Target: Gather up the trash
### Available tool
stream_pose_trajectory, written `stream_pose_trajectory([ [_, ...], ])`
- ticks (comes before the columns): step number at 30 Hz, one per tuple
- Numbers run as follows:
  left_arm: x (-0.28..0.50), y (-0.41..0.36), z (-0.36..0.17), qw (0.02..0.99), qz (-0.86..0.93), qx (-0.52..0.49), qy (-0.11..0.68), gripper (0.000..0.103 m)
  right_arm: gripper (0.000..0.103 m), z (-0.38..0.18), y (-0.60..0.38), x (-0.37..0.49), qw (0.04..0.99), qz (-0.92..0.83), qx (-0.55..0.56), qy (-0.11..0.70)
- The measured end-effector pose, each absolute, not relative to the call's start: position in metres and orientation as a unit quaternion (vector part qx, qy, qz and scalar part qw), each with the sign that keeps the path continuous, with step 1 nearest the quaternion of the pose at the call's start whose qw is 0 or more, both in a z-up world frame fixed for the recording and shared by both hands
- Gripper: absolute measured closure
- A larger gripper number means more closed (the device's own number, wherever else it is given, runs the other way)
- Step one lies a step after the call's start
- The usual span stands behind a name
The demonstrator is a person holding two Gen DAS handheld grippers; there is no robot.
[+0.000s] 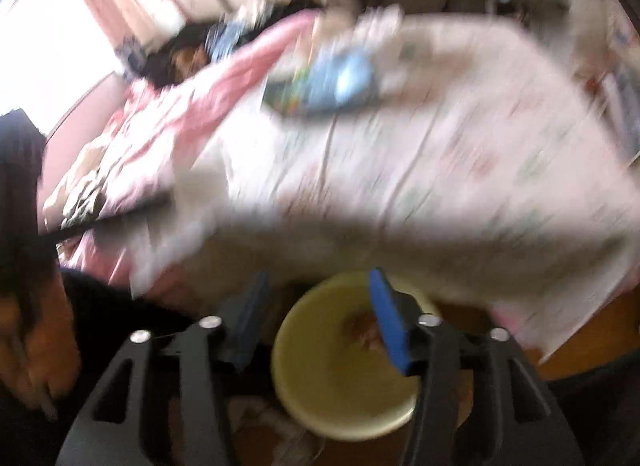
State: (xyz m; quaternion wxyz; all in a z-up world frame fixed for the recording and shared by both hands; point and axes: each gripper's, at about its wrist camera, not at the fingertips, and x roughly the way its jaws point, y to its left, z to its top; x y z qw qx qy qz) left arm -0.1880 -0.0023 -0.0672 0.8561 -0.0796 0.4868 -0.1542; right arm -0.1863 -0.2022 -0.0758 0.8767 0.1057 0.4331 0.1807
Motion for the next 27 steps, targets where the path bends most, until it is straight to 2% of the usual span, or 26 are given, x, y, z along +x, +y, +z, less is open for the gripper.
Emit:
stream_pose_trajectory([
  [2,-0.2,-0.019,-0.082,0.84,-0.171,-0.06,0.511,0.095,0.04,-0.065,-0.209,-0.19,0.894,0.164,0.109,0.403],
  [5,-0.212,-0.044,-0.099,0.816,-0.195,-0.018,0.543,0.077,0.039,-0.055,-0.217,-0.19,0.906,0.148,0.117,0.379],
  [7,-0.217,-0.053,-0.102,0.817,-0.189,0.01,0.545,0.042,0.038,-0.055,-0.22,-0.187,0.909,0.141,0.12,0.373],
  [8,-0.218,-0.054,-0.101,0.821,-0.183,0.017,0.54,0.039,0.037,-0.057,-0.22,-0.185,0.91,0.139,0.12,0.372],
  [27,-0.208,-0.024,-0.06,0.881,-0.117,-0.019,0.458,0.023,0.032,-0.064,-0.211,-0.192,0.904,0.136,0.117,0.387],
])
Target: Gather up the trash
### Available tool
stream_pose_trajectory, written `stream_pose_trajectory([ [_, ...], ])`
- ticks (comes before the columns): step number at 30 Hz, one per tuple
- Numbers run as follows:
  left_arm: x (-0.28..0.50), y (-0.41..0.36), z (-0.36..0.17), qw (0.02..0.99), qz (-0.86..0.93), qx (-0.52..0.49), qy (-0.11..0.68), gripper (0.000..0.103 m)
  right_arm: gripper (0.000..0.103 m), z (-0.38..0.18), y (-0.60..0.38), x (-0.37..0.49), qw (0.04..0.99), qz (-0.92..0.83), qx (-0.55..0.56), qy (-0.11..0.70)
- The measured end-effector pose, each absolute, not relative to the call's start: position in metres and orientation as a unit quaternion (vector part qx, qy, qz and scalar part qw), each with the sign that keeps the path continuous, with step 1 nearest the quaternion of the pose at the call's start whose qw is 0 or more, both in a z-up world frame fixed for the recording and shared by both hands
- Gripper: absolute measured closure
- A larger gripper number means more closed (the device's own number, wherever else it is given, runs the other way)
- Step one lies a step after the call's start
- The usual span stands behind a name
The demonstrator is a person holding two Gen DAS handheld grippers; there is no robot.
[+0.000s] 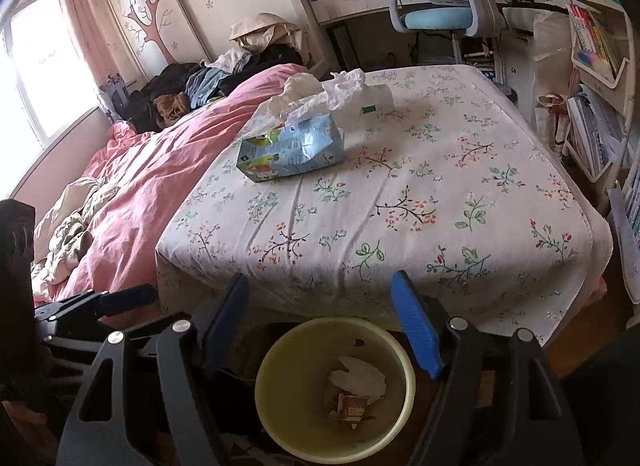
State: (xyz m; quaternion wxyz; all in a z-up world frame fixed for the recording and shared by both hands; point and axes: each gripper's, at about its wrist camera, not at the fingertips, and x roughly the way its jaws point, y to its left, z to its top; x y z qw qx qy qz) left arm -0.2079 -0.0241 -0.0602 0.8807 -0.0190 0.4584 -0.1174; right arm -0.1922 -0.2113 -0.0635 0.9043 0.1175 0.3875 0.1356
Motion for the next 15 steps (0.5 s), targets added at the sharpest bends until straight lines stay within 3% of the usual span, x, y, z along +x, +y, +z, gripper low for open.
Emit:
stream_pose_trajectory([
  [15,-0.2047,-0.0188,-0.0601,0.885,-0.106,-0.031,0.453,0.02,0.031,-0.0671,-0.2078,-0.1934,0.901,0.137,0.115,0.396],
])
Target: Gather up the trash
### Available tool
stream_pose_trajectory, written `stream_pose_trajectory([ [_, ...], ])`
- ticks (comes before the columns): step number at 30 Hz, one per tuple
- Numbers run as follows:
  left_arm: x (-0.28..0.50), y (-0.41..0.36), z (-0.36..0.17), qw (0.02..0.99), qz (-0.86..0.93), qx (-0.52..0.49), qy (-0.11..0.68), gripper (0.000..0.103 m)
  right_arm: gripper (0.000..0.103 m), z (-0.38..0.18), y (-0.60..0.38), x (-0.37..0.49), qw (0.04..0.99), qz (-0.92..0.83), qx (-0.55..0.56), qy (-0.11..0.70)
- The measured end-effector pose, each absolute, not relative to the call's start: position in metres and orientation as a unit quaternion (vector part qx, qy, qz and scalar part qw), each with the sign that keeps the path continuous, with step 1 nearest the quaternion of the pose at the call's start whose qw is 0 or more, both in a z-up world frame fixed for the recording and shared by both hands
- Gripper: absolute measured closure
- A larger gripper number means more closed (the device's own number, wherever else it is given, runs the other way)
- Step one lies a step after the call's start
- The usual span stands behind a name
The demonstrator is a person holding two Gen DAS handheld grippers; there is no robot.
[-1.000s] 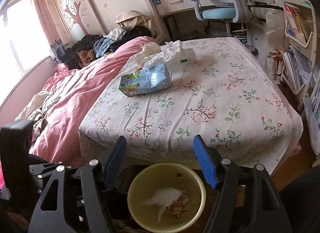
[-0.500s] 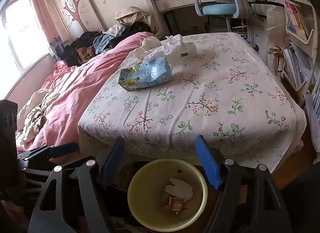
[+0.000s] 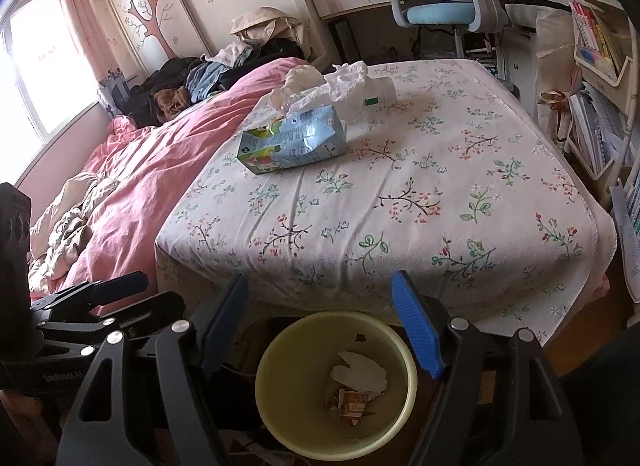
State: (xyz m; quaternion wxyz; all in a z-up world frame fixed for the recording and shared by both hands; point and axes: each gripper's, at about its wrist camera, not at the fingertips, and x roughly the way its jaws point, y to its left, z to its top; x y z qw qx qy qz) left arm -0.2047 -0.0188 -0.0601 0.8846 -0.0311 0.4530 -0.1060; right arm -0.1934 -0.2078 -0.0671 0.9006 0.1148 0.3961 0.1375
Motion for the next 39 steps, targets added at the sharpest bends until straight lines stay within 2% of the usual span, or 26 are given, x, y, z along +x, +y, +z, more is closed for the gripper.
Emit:
stream_pose_trajectory([
  [39,-0.2049,-0.0167,-0.0574,0.888,-0.107,-0.04,0.445,0.02,0.03,-0.0693,-0.2045,-0.1946,0.899,0.137,0.113,0.401],
])
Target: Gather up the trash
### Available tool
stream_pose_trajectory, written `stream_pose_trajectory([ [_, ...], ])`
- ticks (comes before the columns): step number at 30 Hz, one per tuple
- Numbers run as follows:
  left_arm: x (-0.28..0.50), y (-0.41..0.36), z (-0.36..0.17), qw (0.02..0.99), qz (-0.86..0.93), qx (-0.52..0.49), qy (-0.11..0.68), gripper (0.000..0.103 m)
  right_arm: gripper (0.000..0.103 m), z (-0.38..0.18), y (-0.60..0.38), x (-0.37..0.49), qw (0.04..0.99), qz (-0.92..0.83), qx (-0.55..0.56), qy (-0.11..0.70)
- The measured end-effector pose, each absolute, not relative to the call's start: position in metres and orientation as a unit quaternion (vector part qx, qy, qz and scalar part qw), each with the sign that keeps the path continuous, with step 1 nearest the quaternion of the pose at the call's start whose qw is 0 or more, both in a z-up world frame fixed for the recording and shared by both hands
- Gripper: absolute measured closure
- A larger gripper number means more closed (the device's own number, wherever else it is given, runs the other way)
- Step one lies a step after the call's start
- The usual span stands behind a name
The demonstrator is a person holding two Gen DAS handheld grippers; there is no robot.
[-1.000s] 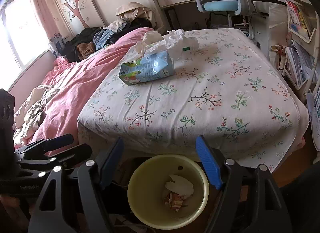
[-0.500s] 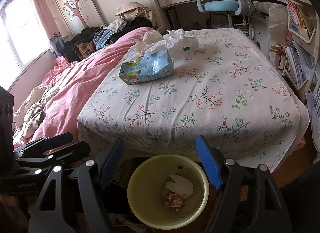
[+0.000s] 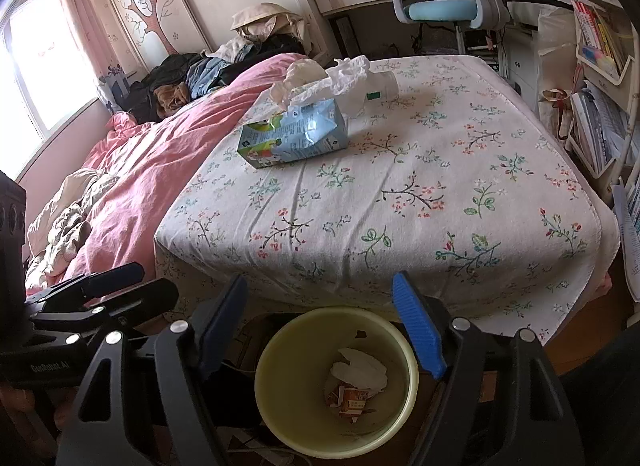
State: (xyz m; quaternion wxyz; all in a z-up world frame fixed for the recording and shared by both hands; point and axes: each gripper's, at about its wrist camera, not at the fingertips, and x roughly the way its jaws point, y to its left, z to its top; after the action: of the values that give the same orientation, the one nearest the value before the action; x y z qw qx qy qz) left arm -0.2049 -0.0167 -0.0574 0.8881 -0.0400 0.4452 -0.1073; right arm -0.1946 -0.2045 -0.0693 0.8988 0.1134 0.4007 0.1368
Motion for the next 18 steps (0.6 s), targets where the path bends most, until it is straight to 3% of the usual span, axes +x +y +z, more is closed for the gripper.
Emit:
stream_pose_trajectory([
  [18,-0.195,-0.011,-0.042,0.897,-0.105,-0.049,0.427,0.02,0.03,-0.058,-0.202,-0.188,0.903,0.145,0.109,0.39],
])
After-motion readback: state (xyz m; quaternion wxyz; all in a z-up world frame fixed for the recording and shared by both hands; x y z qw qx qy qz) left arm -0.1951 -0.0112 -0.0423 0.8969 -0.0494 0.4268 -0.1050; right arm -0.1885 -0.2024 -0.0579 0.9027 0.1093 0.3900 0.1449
